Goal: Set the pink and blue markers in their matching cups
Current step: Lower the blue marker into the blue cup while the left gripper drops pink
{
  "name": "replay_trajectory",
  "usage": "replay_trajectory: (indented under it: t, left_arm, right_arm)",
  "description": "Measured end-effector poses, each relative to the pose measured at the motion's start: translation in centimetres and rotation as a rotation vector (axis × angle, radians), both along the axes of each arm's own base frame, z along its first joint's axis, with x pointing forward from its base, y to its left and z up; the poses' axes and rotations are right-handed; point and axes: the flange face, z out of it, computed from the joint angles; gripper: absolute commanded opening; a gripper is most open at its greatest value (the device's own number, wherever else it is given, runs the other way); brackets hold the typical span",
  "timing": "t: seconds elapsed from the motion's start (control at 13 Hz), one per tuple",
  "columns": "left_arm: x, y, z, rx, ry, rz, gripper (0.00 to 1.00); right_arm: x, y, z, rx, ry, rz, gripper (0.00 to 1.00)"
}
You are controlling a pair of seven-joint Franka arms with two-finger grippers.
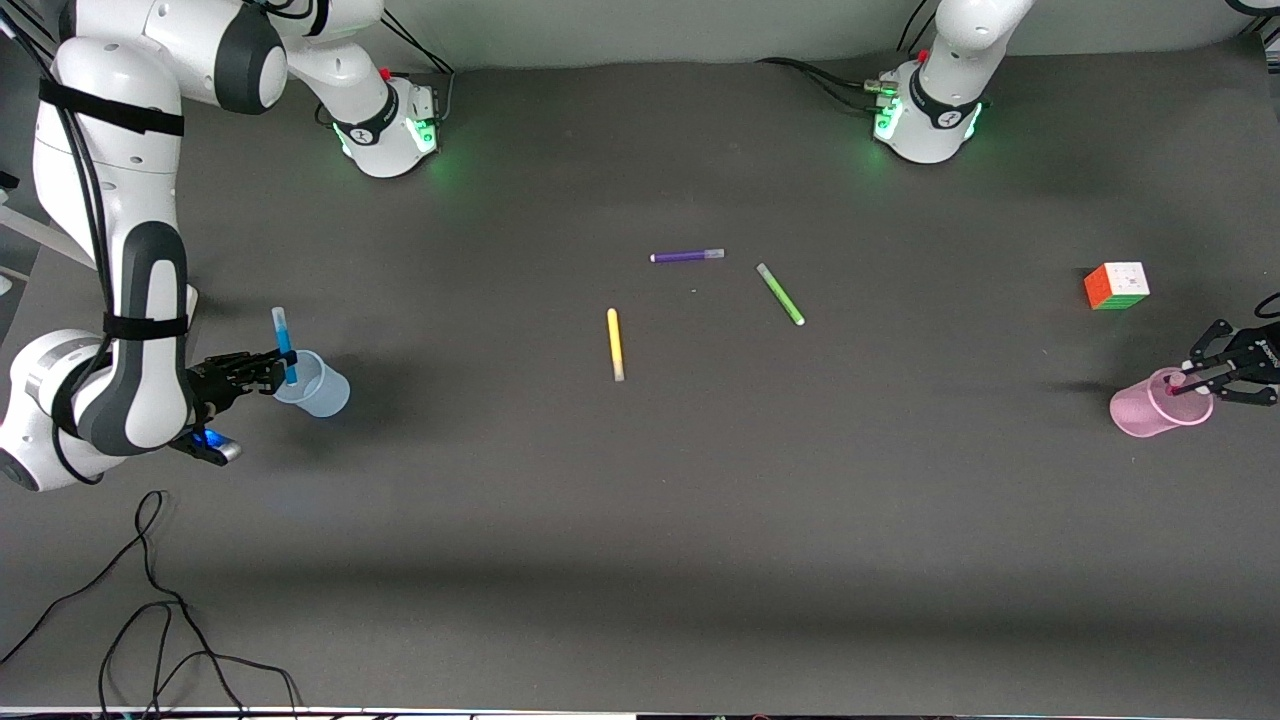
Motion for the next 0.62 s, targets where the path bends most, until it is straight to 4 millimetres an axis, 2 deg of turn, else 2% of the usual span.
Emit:
replay_trajectory:
  t: [0.08, 0.15, 0.46, 0.62]
  left_arm:
    - [-0.1, 0.1, 0.0, -0.002, 0.000, 0.001, 0.99]
    - [-0.1, 0.1, 0.0, -0.003, 0.000, 0.001, 0.99]
    - [0.3, 0.0, 0.3, -0.002, -0.011, -0.001, 0.99]
    - [1.8, 0.3, 2.6, 0.015, 0.006, 0.028, 0.99]
  right_arm:
    - [0.0, 0.1, -0.1, 0.005, -0.001, -0.004, 0.87]
    - [0.0, 0.1, -0.2, 0.007, -0.001, -0.005, 0.91]
    - [0.1, 0.2, -0.3, 0.007, 0.001, -0.004, 0.93]
    - [0.3, 0.3, -0.1, 0.009, 0.001, -0.001, 0.96]
